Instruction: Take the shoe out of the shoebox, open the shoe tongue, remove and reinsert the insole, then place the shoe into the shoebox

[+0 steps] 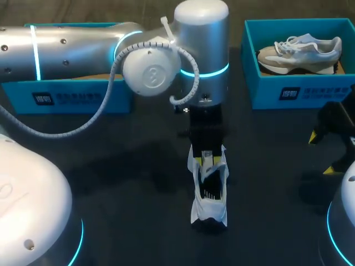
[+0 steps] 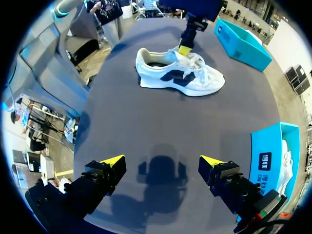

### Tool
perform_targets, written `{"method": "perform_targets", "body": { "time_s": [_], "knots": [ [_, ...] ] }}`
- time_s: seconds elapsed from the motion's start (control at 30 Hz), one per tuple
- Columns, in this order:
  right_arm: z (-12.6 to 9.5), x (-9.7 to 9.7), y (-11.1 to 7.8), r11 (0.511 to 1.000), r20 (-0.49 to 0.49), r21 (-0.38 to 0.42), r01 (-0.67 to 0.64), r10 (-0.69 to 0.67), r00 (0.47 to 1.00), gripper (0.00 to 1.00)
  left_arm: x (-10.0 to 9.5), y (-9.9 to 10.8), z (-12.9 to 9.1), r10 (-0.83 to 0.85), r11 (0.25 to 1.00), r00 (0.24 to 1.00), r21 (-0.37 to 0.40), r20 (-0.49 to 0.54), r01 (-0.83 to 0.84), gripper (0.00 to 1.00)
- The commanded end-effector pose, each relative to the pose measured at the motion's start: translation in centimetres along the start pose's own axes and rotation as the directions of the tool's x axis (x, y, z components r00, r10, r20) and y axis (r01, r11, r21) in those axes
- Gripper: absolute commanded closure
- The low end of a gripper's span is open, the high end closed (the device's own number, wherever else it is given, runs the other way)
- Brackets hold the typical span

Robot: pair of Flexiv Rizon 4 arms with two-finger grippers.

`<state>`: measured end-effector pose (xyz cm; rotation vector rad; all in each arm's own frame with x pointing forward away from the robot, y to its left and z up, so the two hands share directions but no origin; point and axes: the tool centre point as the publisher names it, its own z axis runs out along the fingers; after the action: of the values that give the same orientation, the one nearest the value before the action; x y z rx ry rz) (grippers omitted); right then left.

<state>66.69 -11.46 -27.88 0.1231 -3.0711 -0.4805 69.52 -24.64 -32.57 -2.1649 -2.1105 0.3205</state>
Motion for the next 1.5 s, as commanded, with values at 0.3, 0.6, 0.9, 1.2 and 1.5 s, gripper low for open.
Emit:
{"method": "perform_targets", "body": {
  "time_s": [0.3,0.6,0.9,1.2,1.5],
  "knots": [
    [0.0,0.1,0.0,1.000,0.002,0.003,0.000,0.000,1.000,0.00,-0.4,1.3,-2.7,-0.029,0.996,0.997,-0.080,0.075,0.035,0.67],
    [0.0,0.1,0.0,1.000,0.002,0.003,0.000,0.000,1.000,0.00,-2.4,2.1,-1.3,-0.003,0.998,0.999,-0.055,0.038,0.005,0.67],
    [0.0,0.1,0.0,1.000,0.002,0.003,0.000,0.000,1.000,0.00,-1.8,0.8,0.7,0.039,0.998,0.999,-0.043,-0.027,-0.041,0.70],
    [0.0,0.1,0.0,1.000,0.002,0.003,0.000,0.000,1.000,0.00,-0.5,0.1,1.1,0.051,0.998,0.998,-0.033,-0.035,-0.053,0.70],
    [0.0,0.1,0.0,1.000,0.002,0.003,0.000,0.000,1.000,0.00,-0.7,0.1,2.4,0.064,0.998,0.997,-0.006,-0.034,-0.064,0.71]
  ]
}}
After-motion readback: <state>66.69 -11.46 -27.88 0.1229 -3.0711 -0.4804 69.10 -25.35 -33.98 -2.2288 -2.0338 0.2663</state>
